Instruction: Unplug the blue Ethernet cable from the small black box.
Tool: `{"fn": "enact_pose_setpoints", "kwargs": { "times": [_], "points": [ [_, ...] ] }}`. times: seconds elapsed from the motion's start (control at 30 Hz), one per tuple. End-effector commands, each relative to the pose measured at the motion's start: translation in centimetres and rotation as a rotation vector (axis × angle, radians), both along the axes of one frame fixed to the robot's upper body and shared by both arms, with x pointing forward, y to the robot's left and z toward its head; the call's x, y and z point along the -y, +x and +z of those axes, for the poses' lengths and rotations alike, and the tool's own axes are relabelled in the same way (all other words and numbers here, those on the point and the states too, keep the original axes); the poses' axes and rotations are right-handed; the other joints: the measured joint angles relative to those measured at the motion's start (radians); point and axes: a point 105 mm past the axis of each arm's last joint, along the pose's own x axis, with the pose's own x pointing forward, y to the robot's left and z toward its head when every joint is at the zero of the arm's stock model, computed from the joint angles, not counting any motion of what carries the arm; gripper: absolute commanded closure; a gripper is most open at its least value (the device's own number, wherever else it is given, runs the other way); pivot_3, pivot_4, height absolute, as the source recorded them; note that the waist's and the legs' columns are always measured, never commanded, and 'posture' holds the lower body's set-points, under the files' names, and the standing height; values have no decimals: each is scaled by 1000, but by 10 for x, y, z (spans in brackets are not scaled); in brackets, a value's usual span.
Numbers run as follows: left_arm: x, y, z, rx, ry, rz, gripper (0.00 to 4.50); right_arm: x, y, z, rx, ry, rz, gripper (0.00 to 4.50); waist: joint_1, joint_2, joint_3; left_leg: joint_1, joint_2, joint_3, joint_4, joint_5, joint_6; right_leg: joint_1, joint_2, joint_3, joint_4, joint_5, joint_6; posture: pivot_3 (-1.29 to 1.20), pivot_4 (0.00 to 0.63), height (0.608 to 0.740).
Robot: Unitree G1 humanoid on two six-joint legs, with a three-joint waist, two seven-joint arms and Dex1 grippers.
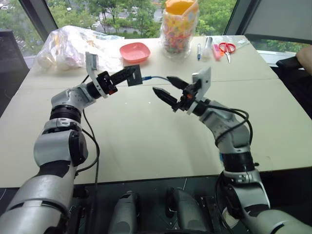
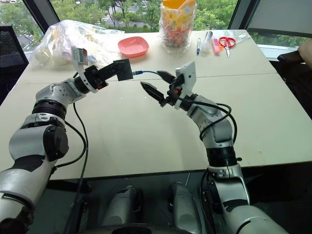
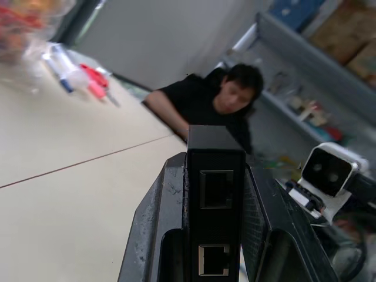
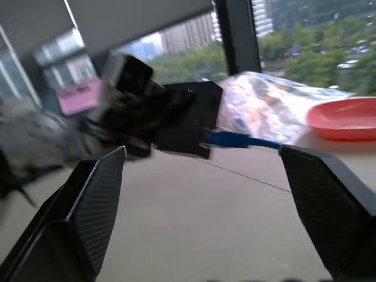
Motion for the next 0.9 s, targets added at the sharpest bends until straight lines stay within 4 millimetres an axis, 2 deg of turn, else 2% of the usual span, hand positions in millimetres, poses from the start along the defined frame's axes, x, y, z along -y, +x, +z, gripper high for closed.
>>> {"fn": "enact_pose_setpoints", "kwargs": {
  "times": [0.03, 0.13, 0.33, 0.9],
  "points": [
    [-3, -18, 33, 54, -155, -104, 4009, -5, -17, 9, -99, 131, 59, 196, 1, 0, 0, 0, 0, 0, 0, 0, 0, 1, 0, 0, 0, -1, 1, 0, 150, 740],
    [2, -30, 38, 34, -185, -169, 4009, -5, -14, 11, -135, 183, 16, 196, 2, 0, 0, 1, 0, -1, 0, 0, 0, 1, 0, 0, -1, -1, 1, 0, 150, 740],
    [12, -46, 36, 15, -186, -221, 4009, 0, -6, 17, -147, 235, -32, 196, 5, 0, 0, -1, -1, -1, 0, 0, 0, 0, 0, 0, -1, -1, 1, 0, 150, 740],
    [19, -50, 30, 0, -182, -228, 4009, -3, -5, 25, -122, 240, -13, 196, 3, 0, 0, -1, -1, -1, 0, 0, 0, 0, 0, 0, -2, -1, 1, 0, 150, 740]
  ]
}}
